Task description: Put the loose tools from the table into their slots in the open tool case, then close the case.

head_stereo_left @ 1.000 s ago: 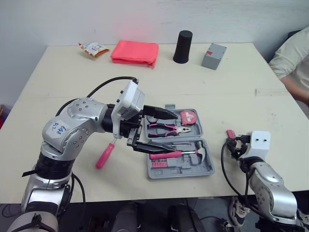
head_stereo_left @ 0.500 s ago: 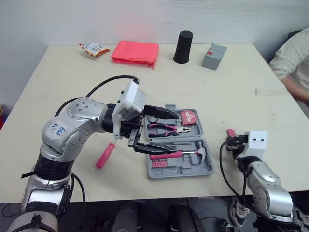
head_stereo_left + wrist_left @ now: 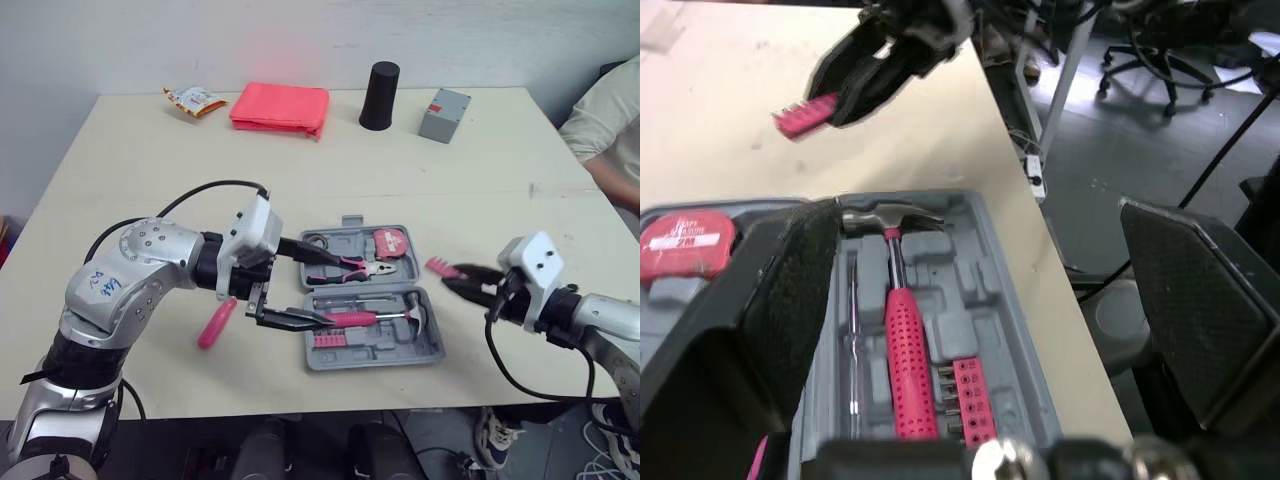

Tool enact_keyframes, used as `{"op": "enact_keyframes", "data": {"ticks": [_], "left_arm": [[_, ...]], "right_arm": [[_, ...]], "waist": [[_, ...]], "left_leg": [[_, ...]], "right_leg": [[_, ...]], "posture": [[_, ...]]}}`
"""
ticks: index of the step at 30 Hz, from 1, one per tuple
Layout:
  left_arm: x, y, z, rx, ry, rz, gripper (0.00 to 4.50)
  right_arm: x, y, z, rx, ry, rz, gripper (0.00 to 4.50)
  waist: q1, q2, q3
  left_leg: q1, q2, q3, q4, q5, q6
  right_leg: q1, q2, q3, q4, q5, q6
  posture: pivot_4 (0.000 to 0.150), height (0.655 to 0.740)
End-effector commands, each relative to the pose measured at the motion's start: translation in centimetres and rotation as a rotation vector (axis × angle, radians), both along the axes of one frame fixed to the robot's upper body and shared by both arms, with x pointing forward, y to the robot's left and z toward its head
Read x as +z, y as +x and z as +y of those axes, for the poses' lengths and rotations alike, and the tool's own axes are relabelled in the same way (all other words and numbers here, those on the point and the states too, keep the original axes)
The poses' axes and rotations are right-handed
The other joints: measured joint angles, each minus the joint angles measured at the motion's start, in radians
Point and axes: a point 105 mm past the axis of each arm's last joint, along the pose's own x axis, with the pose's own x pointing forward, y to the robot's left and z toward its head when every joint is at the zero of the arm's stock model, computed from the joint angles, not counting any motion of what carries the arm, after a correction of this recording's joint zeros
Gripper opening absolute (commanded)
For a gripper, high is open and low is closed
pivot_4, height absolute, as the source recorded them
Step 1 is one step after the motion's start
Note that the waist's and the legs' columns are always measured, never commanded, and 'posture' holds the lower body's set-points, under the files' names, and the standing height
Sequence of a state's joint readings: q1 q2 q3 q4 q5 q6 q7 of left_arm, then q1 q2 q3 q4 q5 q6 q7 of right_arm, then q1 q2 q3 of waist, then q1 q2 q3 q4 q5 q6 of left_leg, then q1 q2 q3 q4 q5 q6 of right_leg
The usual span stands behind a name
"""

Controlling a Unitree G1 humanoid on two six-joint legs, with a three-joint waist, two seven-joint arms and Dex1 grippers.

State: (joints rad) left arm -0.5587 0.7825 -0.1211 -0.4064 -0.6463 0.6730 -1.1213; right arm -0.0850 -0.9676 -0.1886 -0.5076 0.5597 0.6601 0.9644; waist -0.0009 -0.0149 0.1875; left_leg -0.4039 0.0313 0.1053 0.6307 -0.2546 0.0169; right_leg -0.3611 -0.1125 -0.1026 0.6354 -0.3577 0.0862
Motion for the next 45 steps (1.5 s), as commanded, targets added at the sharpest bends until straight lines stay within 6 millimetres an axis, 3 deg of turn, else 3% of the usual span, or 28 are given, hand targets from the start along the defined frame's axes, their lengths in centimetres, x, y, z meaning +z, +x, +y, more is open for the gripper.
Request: {"op": "enact_keyframes", "data": {"ticks": [1, 7, 17, 23, 30, 45], "left_arm": [[-0.9, -1.2, 0.2, -0.031, 0.073, -0.074, 4.50], [-1.6, -1.8, 0.5, 0.020, 0.096, -0.088, 4.50], [-2.0, -2.2, 0.9, 0.083, 0.097, -0.083, 4.50], [-2.0, -2.1, 0.5, 0.094, 0.079, -0.089, 4.50], [-2.0, -1.9, 0.5, 0.096, 0.078, -0.094, 4.50], [-2.0, -1.4, 0.6, 0.089, 0.086, -0.108, 4.50]], "right_arm": [[0.2, -2.1, 2.0, 0.302, -0.073, 0.073, 0.75], [-1.9, -1.3, 2.9, 0.460, -0.221, 0.094, 0.75], [-3.7, 0.9, 3.8, 0.447, -0.299, 0.083, 0.75], [-3.5, 1.4, 4.0, 0.446, -0.303, 0.085, 0.75], [-4.8, 1.5, 4.4, 0.446, -0.325, 0.094, 0.75], [-4.6, 1.1, 5.7, 0.449, -0.272, 0.074, 0.75]], "waist": [[0.000, -0.002, 0.001], [0.004, -0.003, 0.002], [0.000, -0.003, 0.002], [0.001, -0.003, 0.002], [0.000, -0.003, 0.002], [-0.002, -0.003, 0.002]], "left_leg": [[0.000, 0.000, 0.000, 0.000, 0.000, 0.001], [-0.001, 0.000, -0.001, 0.002, -0.001, 0.002], [-0.001, 0.000, -0.001, 0.003, -0.001, 0.001], [-0.001, 0.000, -0.001, 0.004, -0.001, 0.001], [-0.001, 0.000, -0.001, 0.005, -0.001, 0.001], [-0.001, 0.000, -0.001, 0.005, -0.001, 0.001]], "right_leg": [[0.000, 0.000, 0.000, 0.000, 0.000, 0.000], [0.001, -0.003, -0.001, -0.001, 0.001, 0.001], [0.001, -0.003, -0.002, -0.001, 0.001, 0.001], [0.001, -0.003, -0.002, 0.000, 0.001, 0.001], [0.001, -0.003, -0.002, 0.000, 0.001, 0.001], [0.001, -0.002, -0.002, 0.001, 0.000, 0.001]], "posture": [[0.150, 0.7361], [0.150, 0.7361], [0.150, 0.7361], [0.150, 0.7361], [0.150, 0.7361], [0.150, 0.7361]]}}
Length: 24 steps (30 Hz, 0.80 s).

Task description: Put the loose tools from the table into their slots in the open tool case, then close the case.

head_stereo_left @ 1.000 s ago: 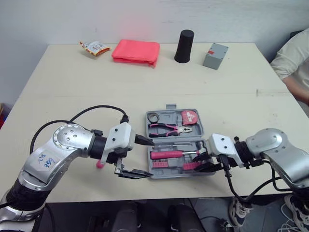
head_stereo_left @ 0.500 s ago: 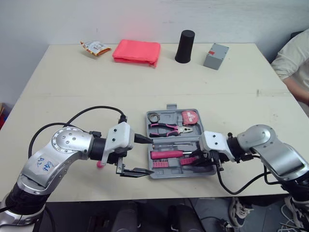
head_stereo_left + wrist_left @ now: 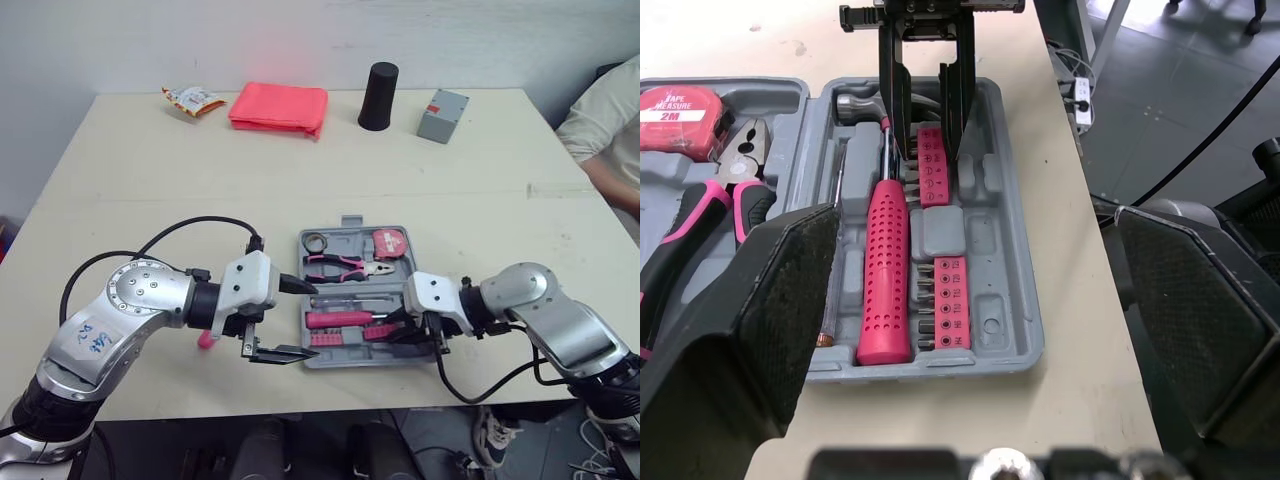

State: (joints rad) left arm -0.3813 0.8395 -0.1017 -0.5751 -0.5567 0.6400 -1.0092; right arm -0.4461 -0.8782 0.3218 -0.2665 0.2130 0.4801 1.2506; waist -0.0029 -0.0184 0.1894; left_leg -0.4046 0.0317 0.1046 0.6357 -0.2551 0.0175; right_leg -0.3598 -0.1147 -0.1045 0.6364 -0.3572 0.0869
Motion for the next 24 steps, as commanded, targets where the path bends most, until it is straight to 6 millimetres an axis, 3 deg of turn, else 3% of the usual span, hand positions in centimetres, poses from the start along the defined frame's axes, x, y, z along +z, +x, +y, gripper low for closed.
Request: {"op": "enact_keyframes", "data": {"ticks": [1, 19, 24], "left_arm": [[0.4, 0.0, -0.1, -0.022, 0.000, -0.030, 4.50], [0.0, -0.3, -0.1, -0.014, -0.002, -0.037, 4.50], [0.0, -0.3, -0.1, -0.013, -0.005, -0.039, 4.50]], "right_arm": [[0.1, -0.7, 0.4, 0.036, 0.000, -0.007, 0.75], [1.3, -1.2, 0.5, 0.035, 0.000, 0.038, 0.75], [0.4, -1.0, 0.4, 0.011, -0.025, 0.026, 0.75]], "waist": [[0.000, 0.000, 0.000], [0.002, 0.000, 0.000], [0.002, 0.000, 0.000]], "left_leg": [[0.000, 0.000, 0.000, 0.000, 0.000, 0.000], [0.000, 0.000, 0.000, 0.000, 0.000, 0.000], [0.000, 0.000, 0.000, 0.000, 0.000, 0.000]], "right_leg": [[0.000, 0.000, 0.000, 0.000, 0.000, 0.000], [0.000, 0.000, 0.000, 0.000, 0.000, 0.000], [0.000, 0.000, 0.000, 0.000, 0.000, 0.000]], "posture": [[0.150, 0.7361], [0.150, 0.7361], [0.150, 0.7361]]}}
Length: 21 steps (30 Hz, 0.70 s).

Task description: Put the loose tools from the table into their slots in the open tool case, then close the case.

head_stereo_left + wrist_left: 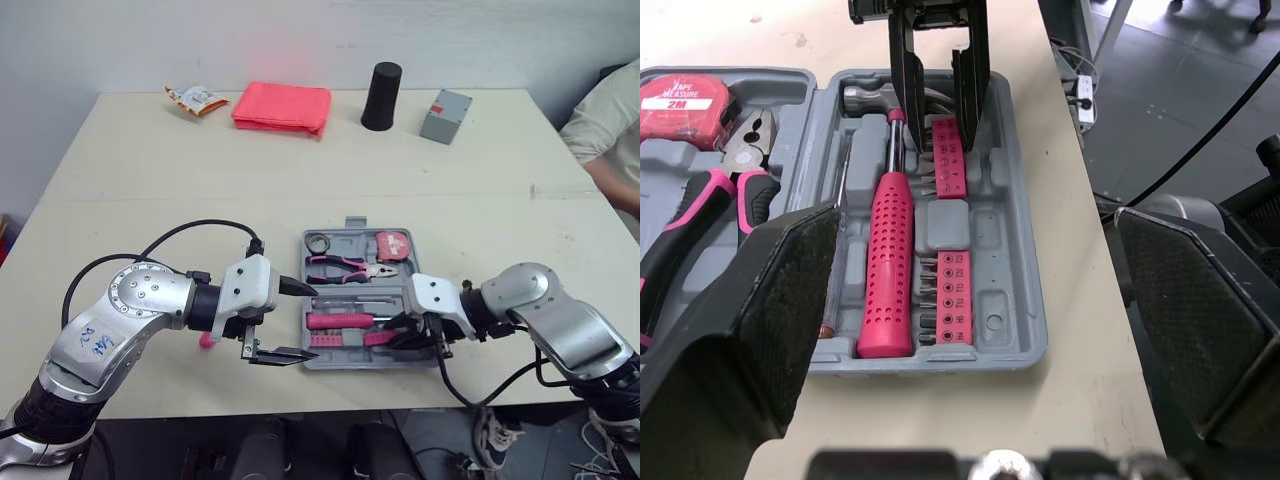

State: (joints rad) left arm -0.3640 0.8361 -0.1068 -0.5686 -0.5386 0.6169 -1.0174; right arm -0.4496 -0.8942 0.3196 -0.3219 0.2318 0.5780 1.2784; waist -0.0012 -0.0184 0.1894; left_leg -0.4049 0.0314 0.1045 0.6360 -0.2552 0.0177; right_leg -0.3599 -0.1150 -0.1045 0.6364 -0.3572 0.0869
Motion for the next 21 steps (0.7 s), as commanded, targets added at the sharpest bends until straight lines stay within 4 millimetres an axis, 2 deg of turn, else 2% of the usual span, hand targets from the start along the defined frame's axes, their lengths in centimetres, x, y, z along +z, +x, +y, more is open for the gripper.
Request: {"op": "enact_keyframes", "data": {"ticks": [1, 9, 11, 17, 21], "left_arm": [[0.4, -0.3, -0.2, -0.012, -0.010, -0.039, 4.50], [0.4, -0.2, -0.2, -0.013, -0.009, -0.040, 4.50], [0.4, -0.1, -0.2, -0.012, -0.010, -0.041, 4.50], [0.3, 0.0, -0.3, -0.013, -0.012, -0.043, 4.50], [0.4, 0.1, -0.3, -0.013, -0.010, -0.042, 4.50]], "right_arm": [[0.1, -0.1, 0.4, 0.010, -0.012, -0.040, 0.75], [0.3, -0.8, 1.1, 0.002, 0.029, -0.012, 0.75], [0.8, -1.1, 1.2, 0.014, 0.047, 0.002, 1.77], [2.6, -0.9, 0.8, 0.010, 0.098, -0.016, 4.22], [3.4, -0.3, 0.6, 0.019, 0.220, -0.063, 4.22]], "waist": [[0.000, 0.000, 0.000], [-0.001, 0.000, 0.000], [0.000, 0.000, 0.000], [0.000, 0.000, 0.000], [0.000, 0.000, 0.000]], "left_leg": [[0.000, 0.000, 0.000, 0.000, 0.000, 0.000], [0.000, 0.000, 0.000, 0.000, 0.000, 0.000], [0.000, 0.000, 0.000, 0.000, 0.000, 0.000], [0.000, 0.000, 0.000, 0.000, 0.000, 0.000], [0.000, 0.000, 0.000, 0.000, 0.000, 0.000]], "right_leg": [[0.000, 0.000, 0.000, 0.000, 0.000, 0.000], [0.000, 0.000, 0.000, 0.000, 0.000, 0.000], [0.000, 0.000, 0.000, 0.000, 0.000, 0.000], [0.000, 0.000, 0.000, 0.000, 0.000, 0.000], [0.000, 0.000, 0.000, 0.000, 0.000, 0.000]], "posture": [[0.150, 0.7361], [0.150, 0.7361], [0.150, 0.7361], [0.150, 0.7361], [0.150, 0.7361]]}}
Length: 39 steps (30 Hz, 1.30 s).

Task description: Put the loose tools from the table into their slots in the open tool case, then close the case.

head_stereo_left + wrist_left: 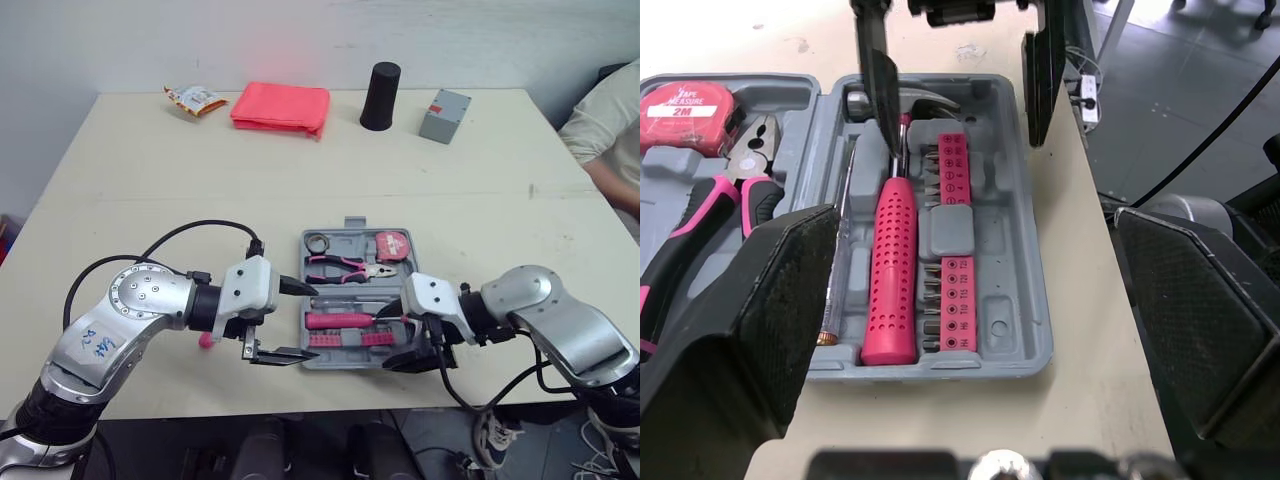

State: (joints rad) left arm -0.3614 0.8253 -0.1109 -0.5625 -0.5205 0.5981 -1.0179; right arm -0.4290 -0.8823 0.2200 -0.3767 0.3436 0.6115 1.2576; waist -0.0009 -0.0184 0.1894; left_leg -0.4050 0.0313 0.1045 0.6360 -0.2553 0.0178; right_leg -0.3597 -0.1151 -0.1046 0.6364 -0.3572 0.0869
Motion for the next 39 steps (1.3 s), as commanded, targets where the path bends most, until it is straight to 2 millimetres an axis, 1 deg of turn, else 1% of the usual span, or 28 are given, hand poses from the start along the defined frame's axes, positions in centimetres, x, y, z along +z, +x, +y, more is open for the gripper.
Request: {"op": "enact_keyframes", "data": {"ticks": [1, 4, 6, 8, 11, 12, 20, 22, 25, 27, 29, 31, 33, 35, 37, 38, 39], "left_arm": [[0.4, 0.0, -0.2, -0.013, -0.007, -0.027, 4.50], [0.5, 0.0, -0.2, -0.015, -0.005, -0.026, 4.50], [0.5, 0.1, -0.1, -0.017, -0.004, -0.026, 4.50], [0.6, 0.1, -0.1, -0.020, -0.002, -0.027, 4.50], [0.8, 0.2, -0.2, -0.025, -0.001, -0.029, 4.50], [0.8, 0.2, -0.2, -0.027, 0.000, -0.029, 4.50], [0.9, 0.4, -0.2, -0.035, 0.005, -0.033, 4.50], [1.0, 0.5, -0.1, -0.035, 0.005, -0.034, 4.50], [1.1, 0.7, -0.1, -0.034, 0.007, -0.038, 4.50], [1.1, 0.8, -0.1, -0.033, 0.006, -0.040, 4.50], [1.1, 0.8, -0.1, -0.031, 0.006, -0.041, 4.50], [1.2, 0.9, 0.0, -0.024, 0.005, -0.041, 4.50], [1.1, 1.0, 0.3, -0.001, 0.000, -0.034, 4.50], [0.9, 1.2, 0.9, 0.048, -0.013, -0.022, 4.50], [0.7, 1.2, 1.9, 0.133, -0.044, -0.002, 4.50], [0.6, 1.2, 2.2, 0.163, -0.056, 0.006, 4.50], [0.7, 1.3, 3.2, 0.233, -0.090, 0.030, 4.50]], "right_arm": [[1.1, 0.1, -0.1, 0.022, 0.126, -0.048, 4.22], [0.5, -0.4, -0.3, 0.048, 0.209, -0.034, 3.45], [0.0, -0.7, -0.3, 0.042, 0.250, -0.018, 2.49], [-0.6, -0.4, -0.3, 0.015, 0.273, -0.015, 1.53], [-1.8, 0.0, -0.6, -0.016, 0.268, -0.016, 0.22], [-2.1, 0.0, -0.7, -0.018, 0.263, -0.015, 0.09], [-3.9, 0.2, -1.0, -0.056, 0.230, 0.013, 0.09], [-4.8, -0.1, -1.2, -0.048, 0.196, 0.036, 0.09], [-7.1, 0.0, -2.4, -0.092, 0.096, 0.048, 0.09], [-8.5, 0.1, -3.1, -0.125, 0.043, 0.061, 0.09], [-9.1, 0.1, -3.5, -0.137, 0.027, 0.057, 0.09], [-8.6, 0.2, -3.4, -0.148, 0.060, 0.039, 0.09], [-7.3, 0.5, -2.9, -0.169, 0.123, 0.024, 0.09], [-5.2, 0.7, -2.4, -0.180, 0.196, -0.008, 0.09], [-2.7, 0.8, -2.5, -0.213, 0.267, -0.041, 0.09], [-2.0, 0.8, -2.7, -0.227, 0.286, -0.043, 0.09], [-0.7, 0.8, -3.4, -0.256, 0.311, -0.044, 0.36]], "waist": [[0.000, 0.000, 0.000], [0.002, 0.000, 0.000], [0.002, 0.000, 0.000], [0.001, 0.000, 0.000], [0.001, 0.000, 0.000], [0.001, 0.000, 0.000], [0.001, 0.000, 0.000], [0.001, 0.000, 0.000], [0.001, -0.001, 0.000], [0.001, -0.003, -0.002], [0.000, -0.006, -0.004], [0.001, -0.008, -0.005], [0.001, -0.008, -0.005], [0.001, -0.008, -0.005], [0.001, -0.006, -0.004], [0.000, -0.005, -0.003], [0.000, -0.005, -0.003]], "left_leg": [[0.000, 0.000, 0.000, 0.000, 0.000, 0.000], [0.000, 0.000, 0.000, 0.000, 0.000, 0.000], [0.000, 0.000, 0.000, 0.001, 0.000, 0.000], [0.000, 0.000, 0.000, 0.001, 0.000, 0.000], [0.000, 0.000, 0.000, 0.001, 0.000, 0.000], [0.000, 0.000, 0.000, 0.001, 0.000, 0.000], [0.000, 0.000, 0.000, 0.001, 0.000, 0.000], [0.000, 0.000, 0.000, 0.001, 0.000, 0.000], [0.001, 0.000, 0.000, 0.001, 0.000, 0.000], [0.002, 0.000, 0.000, 0.001, 0.000, 0.000], [0.003, 0.000, 0.000, 0.001, 0.000, 0.000], [0.004, 0.000, -0.001, 0.001, 0.000, 0.000], [0.006, 0.000, -0.001, 0.001, -0.001, 0.000], [0.006, 0.000, -0.002, 0.001, -0.001, -0.001], [0.005, 0.000, -0.002, 0.001, -0.001, -0.001], [0.004, 0.000, -0.002, 0.001, -0.001, -0.001], [0.002, 0.000, -0.002, 0.001, -0.001, -0.001]], "right_leg": [[0.000, 0.000, 0.000, 0.000, 0.000, 0.000], [0.000, 0.000, -0.001, 0.000, 0.000, 0.000], [0.000, 0.000, 0.000, 0.001, 0.000, 0.000], [0.001, 0.000, 0.000, 0.001, 0.000, 0.000], [0.001, 0.000, 0.000, 0.001, 0.000, 0.000], [0.001, 0.000, 0.000, 0.001, 0.000, 0.000], [0.000, 0.000, 0.000, 0.001, 0.000, 0.000], [0.000, 0.000, 0.000, 0.001, 0.000, 0.000], [0.001, 0.000, 0.000, 0.001, 0.000, 0.000], [0.002, 0.000, 0.000, 0.001, 0.000, 0.000], [0.003, 0.000, 0.000, 0.001, 0.000, 0.000], [0.005, 0.000, 0.000, 0.001, 0.000, 0.000], [0.006, 0.000, 0.000, 0.000, 0.000, 0.000], [0.007, 0.000, 0.000, 0.000, 0.000, 0.000], [0.006, -0.001, 0.000, 0.000, 0.000, 0.000], [0.005, -0.001, 0.000, 0.001, 0.000, 0.000], [0.003, -0.001, 0.000, 0.001, 0.000, 0.000]], "posture": [[0.150, 0.7361], [0.150, 0.7361], [0.150, 0.7361], [0.150, 0.7361], [0.150, 0.7361], [0.150, 0.7361], [0.150, 0.7361], [0.150, 0.7361], [0.150, 0.7361], [0.150, 0.7361], [0.150, 0.7361], [0.150, 0.7361], [0.150, 0.7361], [0.150, 0.7361], [0.150, 0.7361], [0.150, 0.7361], [0.150, 0.7361]]}}
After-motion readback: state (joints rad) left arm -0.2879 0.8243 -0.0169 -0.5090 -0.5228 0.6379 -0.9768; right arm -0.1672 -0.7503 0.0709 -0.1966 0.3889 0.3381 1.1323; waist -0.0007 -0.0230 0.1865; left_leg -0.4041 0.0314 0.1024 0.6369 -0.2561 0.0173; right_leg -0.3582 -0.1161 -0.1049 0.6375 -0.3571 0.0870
